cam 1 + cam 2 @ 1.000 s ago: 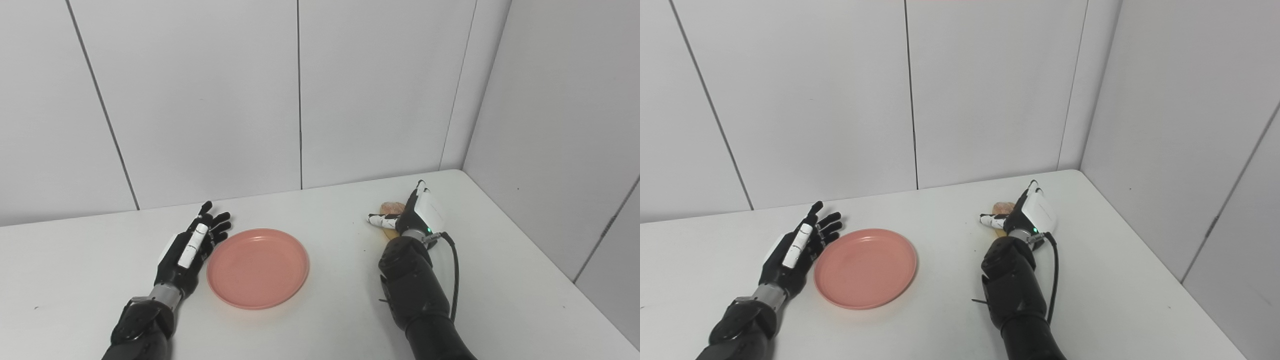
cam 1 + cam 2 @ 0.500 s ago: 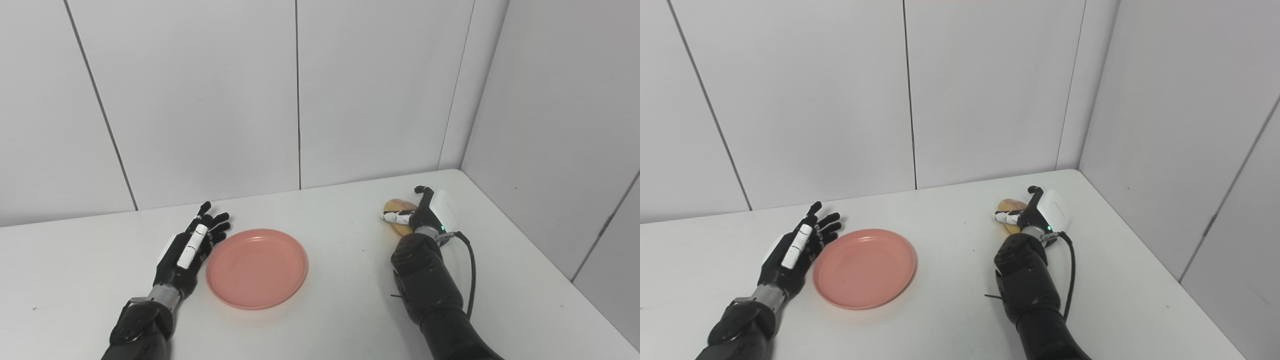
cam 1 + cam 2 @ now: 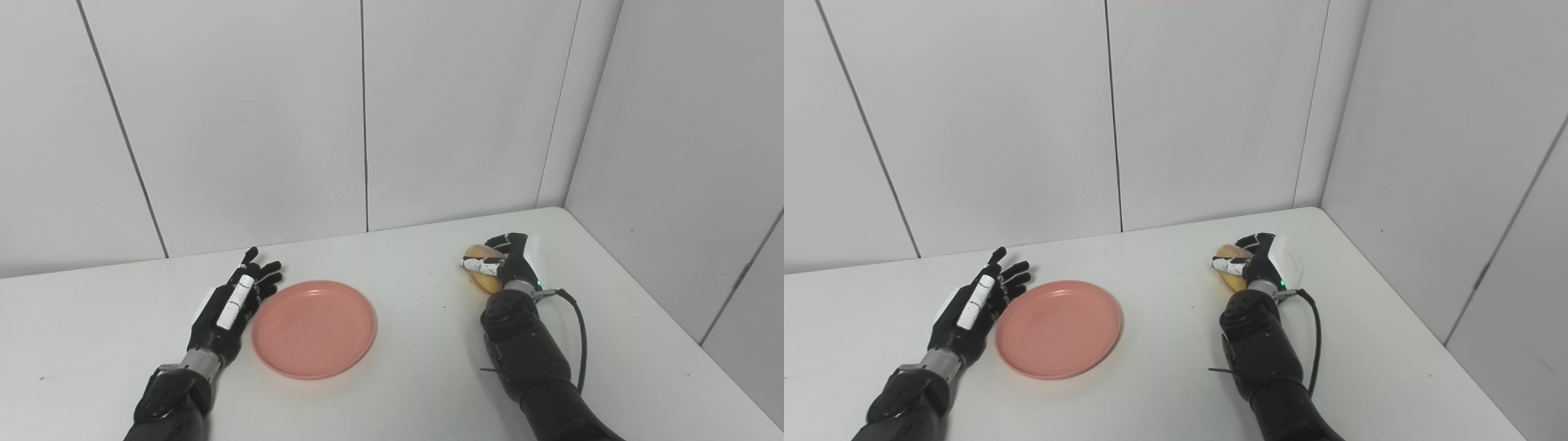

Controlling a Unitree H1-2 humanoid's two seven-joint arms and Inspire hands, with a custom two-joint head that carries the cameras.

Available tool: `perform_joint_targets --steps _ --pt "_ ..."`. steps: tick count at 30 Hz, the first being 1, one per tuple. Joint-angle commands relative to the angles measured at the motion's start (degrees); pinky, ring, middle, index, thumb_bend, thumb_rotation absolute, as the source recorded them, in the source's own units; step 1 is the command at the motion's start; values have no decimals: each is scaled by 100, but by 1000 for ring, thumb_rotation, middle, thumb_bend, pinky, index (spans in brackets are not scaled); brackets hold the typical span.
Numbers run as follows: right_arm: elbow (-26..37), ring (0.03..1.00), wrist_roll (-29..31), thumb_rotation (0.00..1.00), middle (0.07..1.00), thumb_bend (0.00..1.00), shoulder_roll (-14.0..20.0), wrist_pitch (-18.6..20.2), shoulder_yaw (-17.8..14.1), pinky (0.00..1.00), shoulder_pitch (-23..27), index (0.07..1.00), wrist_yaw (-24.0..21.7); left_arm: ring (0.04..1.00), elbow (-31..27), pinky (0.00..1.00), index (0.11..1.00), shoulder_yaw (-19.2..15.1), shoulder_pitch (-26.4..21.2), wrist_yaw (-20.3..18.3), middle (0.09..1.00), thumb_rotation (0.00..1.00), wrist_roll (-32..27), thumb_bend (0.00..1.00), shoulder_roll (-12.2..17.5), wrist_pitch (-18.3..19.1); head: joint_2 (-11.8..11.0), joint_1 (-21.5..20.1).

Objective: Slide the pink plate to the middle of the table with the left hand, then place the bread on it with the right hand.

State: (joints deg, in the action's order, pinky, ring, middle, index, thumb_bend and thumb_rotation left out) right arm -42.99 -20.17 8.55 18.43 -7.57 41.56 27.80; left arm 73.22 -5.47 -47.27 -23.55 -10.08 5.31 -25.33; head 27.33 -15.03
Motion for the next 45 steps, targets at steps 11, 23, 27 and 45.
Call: perform_joint_targets --steps 11,23,27,45 --pt "627 461 277 0 516 517 27 148 290 415 55 466 -335 845 140 870 1000 28 92 10 842 746 32 834 -84 179 9 158" --pt "2418 392 476 0 493 529 104 -260 535 328 -172 469 -1004 842 160 861 993 51 35 106 844 730 45 876 -190 221 76 635" --pt "3026 342 463 0 473 529 169 -410 763 289 -205 498 -1399 851 165 862 996 117 30 176 852 739 113 886 -235 211 99 833" --pt "3578 361 485 0 461 530 165 -1176 1567 298 -229 501 -2674 866 196 873 1000 259 -4 431 870 746 146 880 -481 219 204 1748"
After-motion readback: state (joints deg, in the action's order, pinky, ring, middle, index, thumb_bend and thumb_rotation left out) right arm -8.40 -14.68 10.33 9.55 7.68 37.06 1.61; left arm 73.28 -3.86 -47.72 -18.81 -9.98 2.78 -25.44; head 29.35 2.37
